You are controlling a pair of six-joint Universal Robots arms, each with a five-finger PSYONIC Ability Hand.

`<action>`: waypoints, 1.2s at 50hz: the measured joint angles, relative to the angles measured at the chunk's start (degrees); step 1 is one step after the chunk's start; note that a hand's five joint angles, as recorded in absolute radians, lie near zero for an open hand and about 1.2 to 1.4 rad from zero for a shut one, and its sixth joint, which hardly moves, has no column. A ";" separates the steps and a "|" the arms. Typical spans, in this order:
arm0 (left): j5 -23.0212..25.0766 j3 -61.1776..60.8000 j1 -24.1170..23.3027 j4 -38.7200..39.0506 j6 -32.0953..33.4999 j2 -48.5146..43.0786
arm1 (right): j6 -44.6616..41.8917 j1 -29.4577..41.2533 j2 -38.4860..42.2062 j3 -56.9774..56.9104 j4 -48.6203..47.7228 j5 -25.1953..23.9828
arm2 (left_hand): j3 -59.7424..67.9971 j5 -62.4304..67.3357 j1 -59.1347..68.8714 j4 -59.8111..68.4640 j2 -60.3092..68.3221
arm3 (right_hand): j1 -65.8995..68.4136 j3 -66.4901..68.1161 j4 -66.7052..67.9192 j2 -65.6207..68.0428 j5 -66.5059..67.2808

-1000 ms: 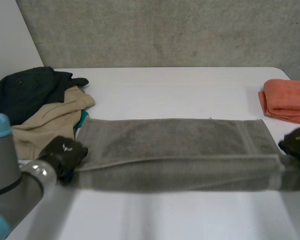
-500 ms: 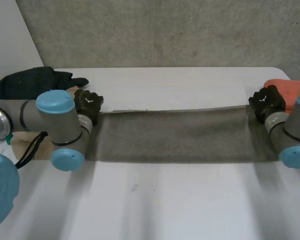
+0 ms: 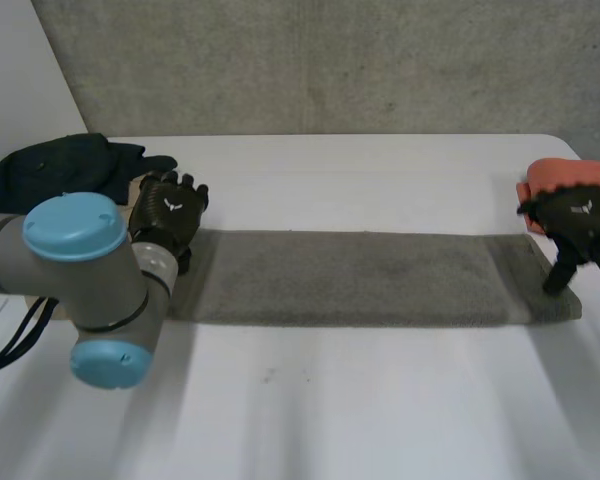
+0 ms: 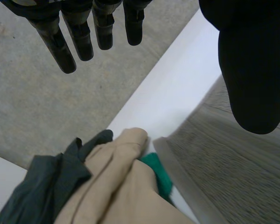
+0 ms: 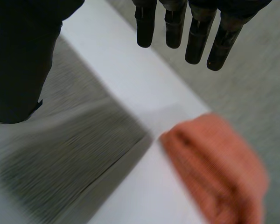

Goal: Fold the laundry.

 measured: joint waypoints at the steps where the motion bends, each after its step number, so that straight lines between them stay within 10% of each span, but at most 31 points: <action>1: 0.00 0.00 0.00 0.00 0.00 0.00 | 0.00 0.00 0.00 0.00 0.00 0.00 | 0.00 0.00 0.00 0.00 0.00 | 0.00 0.00 0.00 0.00 0.00; 15: 0.42 -3.79 -0.28 0.28 -2.99 0.92 | -1.22 -4.18 8.14 4.27 -5.90 -3.41 | 0.00 0.00 0.00 0.00 0.00 | 7.74 7.52 7.95 6.92 6.31; 22: 0.34 -3.76 -0.48 0.31 -2.90 0.87 | -3.00 -4.73 12.87 1.81 -8.29 -2.23 | 0.00 0.00 0.00 0.00 0.00 | 47.09 52.17 53.02 52.76 49.60; 38: 0.08 -4.71 -0.58 -0.17 -2.96 4.59 | -18.20 -15.89 8.95 -0.95 -7.87 7.22 | 0.00 0.00 0.00 0.00 0.00 | 47.09 53.46 54.36 53.40 50.70; 49: -0.20 -5.79 -0.13 -0.23 -3.14 6.77 | -14.66 1.85 2.13 -1.56 -13.25 3.85 | 0.00 0.00 0.00 0.00 0.00 | 47.09 53.64 54.48 53.53 51.20; 60: -0.34 -7.82 -0.07 -0.22 -4.87 9.29 | -14.49 40.26 12.84 -4.98 -25.34 -7.10 | 0.00 0.00 0.00 0.00 0.00 | 47.09 53.80 54.52 53.57 51.21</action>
